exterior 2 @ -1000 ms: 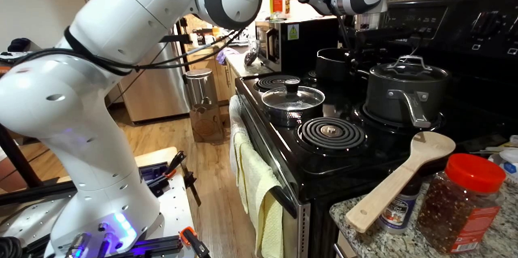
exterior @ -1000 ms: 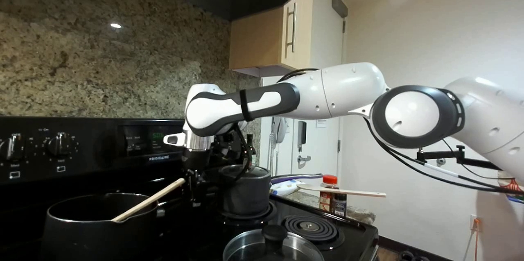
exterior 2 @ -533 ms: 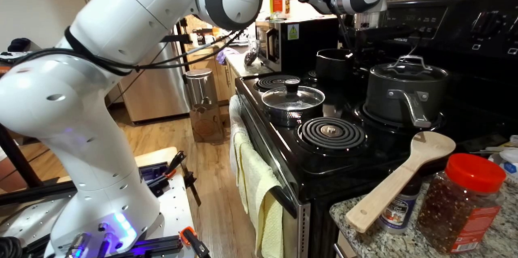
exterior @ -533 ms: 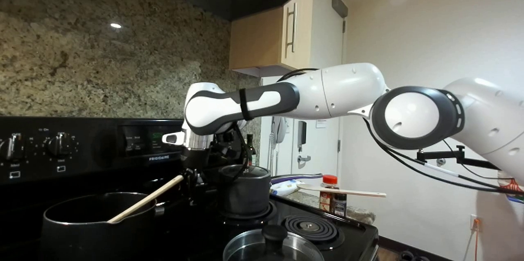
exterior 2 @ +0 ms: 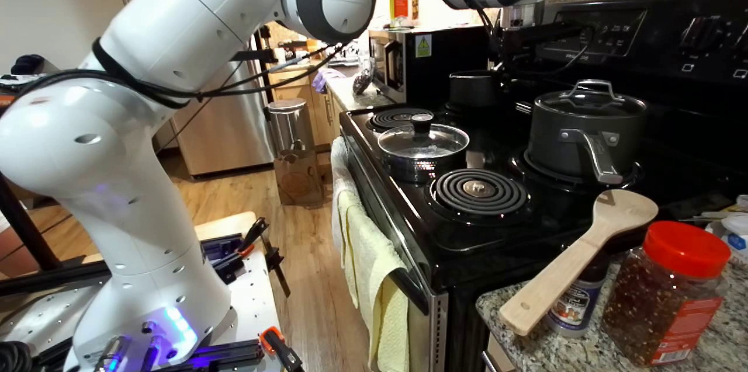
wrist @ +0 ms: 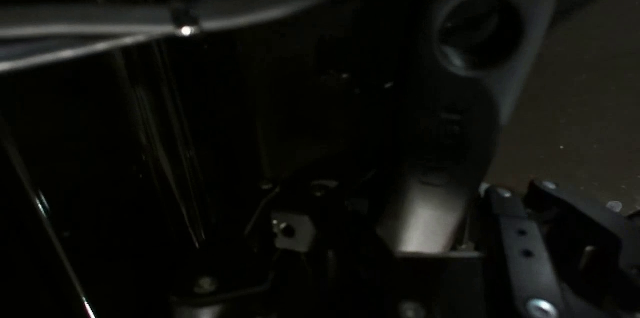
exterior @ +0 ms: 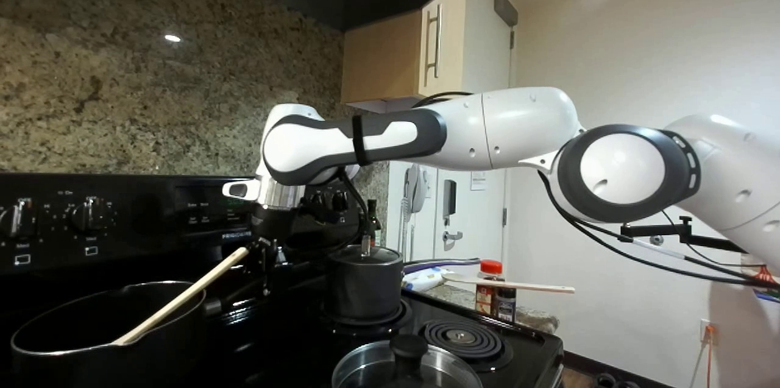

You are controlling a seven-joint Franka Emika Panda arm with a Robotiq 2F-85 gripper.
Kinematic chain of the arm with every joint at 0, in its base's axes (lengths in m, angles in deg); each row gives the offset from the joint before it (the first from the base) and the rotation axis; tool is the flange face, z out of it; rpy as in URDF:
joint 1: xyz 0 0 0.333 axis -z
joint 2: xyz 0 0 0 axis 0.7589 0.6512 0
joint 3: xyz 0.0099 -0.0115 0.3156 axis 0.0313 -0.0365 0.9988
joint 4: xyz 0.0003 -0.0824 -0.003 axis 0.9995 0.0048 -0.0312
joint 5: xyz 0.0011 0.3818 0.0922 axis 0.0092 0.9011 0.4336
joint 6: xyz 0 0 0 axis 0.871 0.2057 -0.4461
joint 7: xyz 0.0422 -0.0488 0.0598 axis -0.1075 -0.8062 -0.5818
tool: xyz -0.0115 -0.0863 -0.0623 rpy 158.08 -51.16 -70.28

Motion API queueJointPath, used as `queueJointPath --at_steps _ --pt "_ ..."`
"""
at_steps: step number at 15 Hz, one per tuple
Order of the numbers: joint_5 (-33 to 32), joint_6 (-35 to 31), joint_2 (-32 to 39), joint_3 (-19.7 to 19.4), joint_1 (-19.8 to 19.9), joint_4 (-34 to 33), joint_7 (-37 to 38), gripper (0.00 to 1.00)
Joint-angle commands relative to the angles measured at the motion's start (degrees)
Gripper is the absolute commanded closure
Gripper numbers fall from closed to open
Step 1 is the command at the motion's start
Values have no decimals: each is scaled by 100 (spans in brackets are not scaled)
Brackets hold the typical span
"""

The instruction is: Move the black pot to the left side of the stove, pick up the jar with the orange lid from the right side of the counter and place it in-between the two pots on the stove, remove the wooden spoon from the black pot on the left and put it on the stove

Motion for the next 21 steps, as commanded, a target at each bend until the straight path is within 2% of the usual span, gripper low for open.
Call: queueJointPath --at_steps 1,12,21 --pt "-41 310 -15 93 -115 -170 -437 91" --pt "44 826 4 75 -84 -38 -519 91" --pt "-90 929 -14 62 -350 -56 -819 91"
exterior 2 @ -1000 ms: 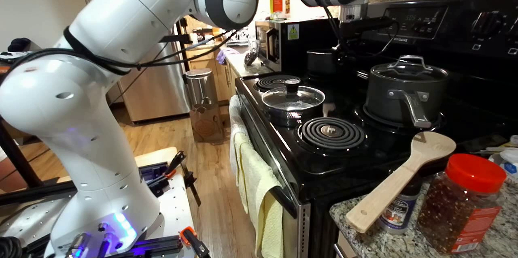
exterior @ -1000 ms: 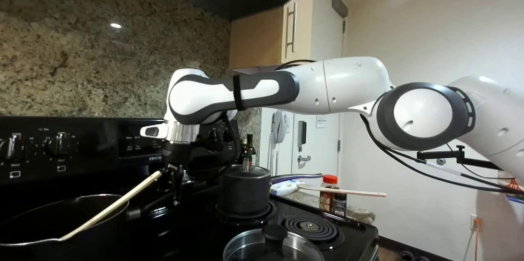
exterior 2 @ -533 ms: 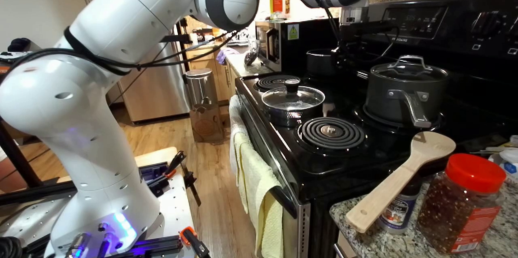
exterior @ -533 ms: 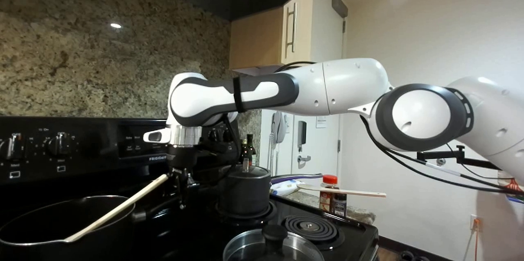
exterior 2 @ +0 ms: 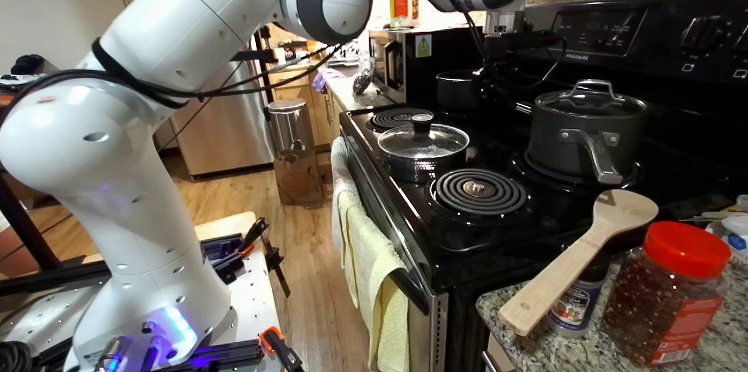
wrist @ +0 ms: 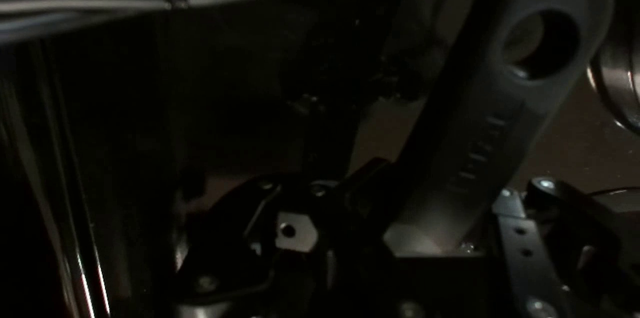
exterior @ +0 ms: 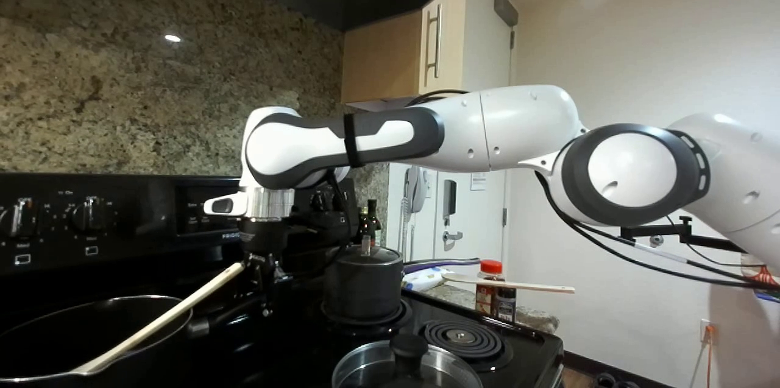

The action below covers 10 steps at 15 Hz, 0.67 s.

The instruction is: Move the black pot to the left side of the stove, pick up the jar with the orange lid from the right side of the counter and place it in-between the two pots on the stove, remove the wooden spoon from the black pot on the left and put it on the stove

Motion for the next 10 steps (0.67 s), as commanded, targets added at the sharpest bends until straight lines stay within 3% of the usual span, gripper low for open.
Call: queueJointPath --at_steps 1,10 --pt "-95 250 -48 12 -110 -64 -256 91" --pt "-79 297 -34 -83 -126 -76 -160 91"
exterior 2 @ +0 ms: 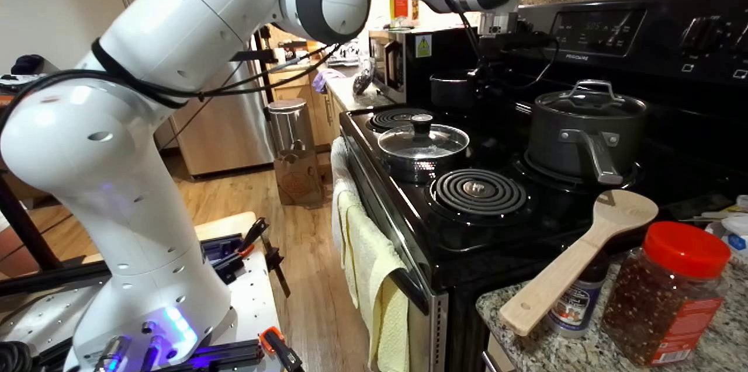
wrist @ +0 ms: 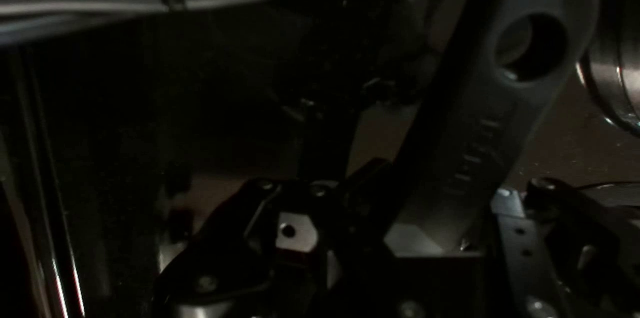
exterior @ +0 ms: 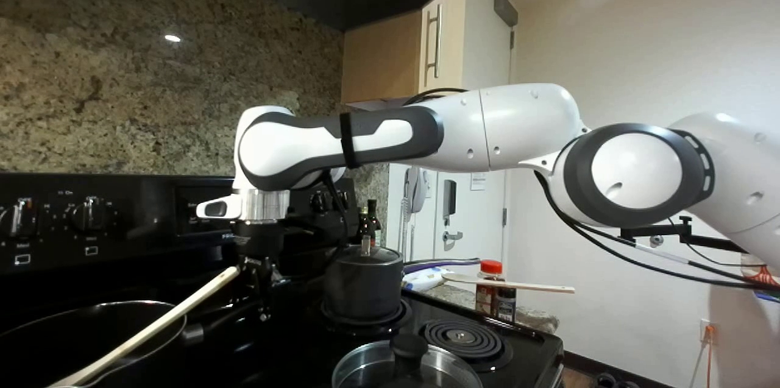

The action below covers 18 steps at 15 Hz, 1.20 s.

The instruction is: Move the black pot to the left side of the stove, pick up the jar with the orange lid from the right side of the counter and place it in-between the two pots on the stove, remove the wooden spoon from the black pot on the left and put it on the stove

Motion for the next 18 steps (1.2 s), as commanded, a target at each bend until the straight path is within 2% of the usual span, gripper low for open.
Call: queueJointPath --at_steps 1,3,12,18 --pt "-56 226 -29 -37 -4 -79 -67 66" --pt "-55 249 -32 -53 -5 -78 -46 60" --pt "-3 280 -157 -202 56 -111 18 2" --pt "495 845 -369 -73 427 -322 58 0"
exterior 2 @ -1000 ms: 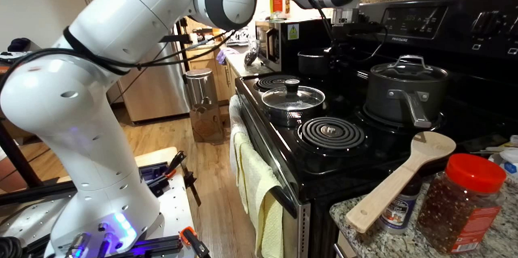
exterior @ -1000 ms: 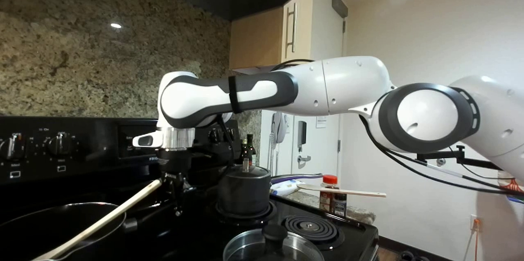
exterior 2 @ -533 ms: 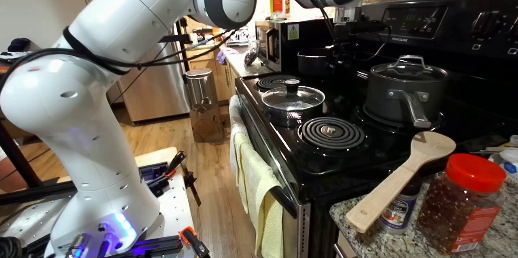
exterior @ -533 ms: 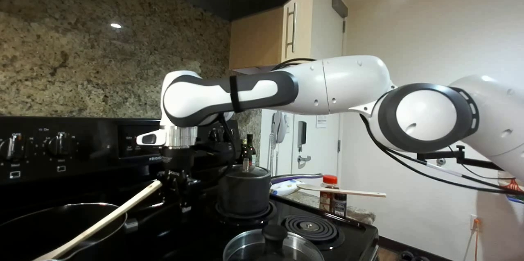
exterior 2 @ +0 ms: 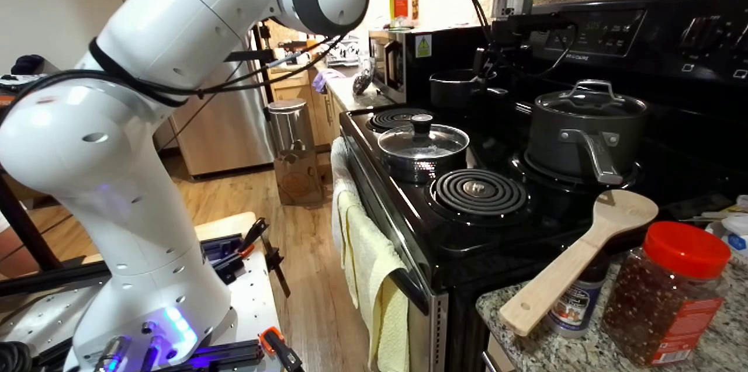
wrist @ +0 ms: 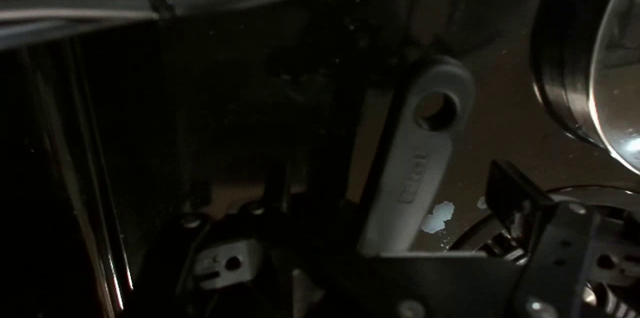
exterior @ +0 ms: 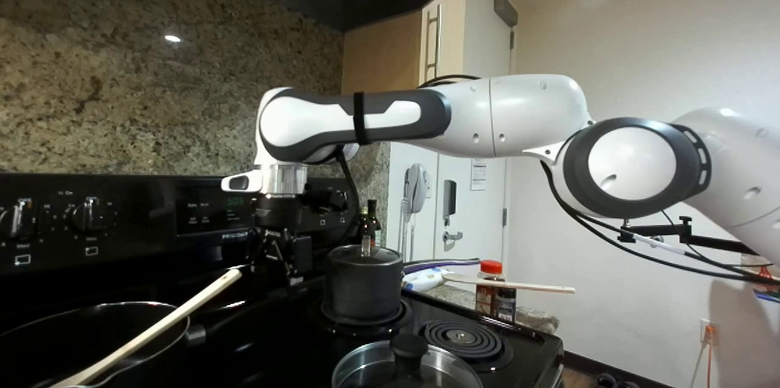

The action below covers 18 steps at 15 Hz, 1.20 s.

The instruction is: Move the black pot to the left side of the stove, pick up the jar with the orange lid from the right side of the counter and place it in-between the two pots on the stove, remove the wooden spoon from the black pot on the left and put it on the stove

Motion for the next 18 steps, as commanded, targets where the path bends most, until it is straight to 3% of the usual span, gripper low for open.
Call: queueJointPath --at_steps 1,7,8,11,13,18 --pt "375 482 -214 85 303 -99 152 0" --pt "854 237 -711 -14 772 324 1528 0" --pt "588 352 -387 -72 629 -56 1141 0" --pt "751 351 -492 -72 741 -22 1349 0" --pt "509 523 -468 -329 474 -224 2379 0" --pt "582 555 -953 -696 531 40 3597 0"
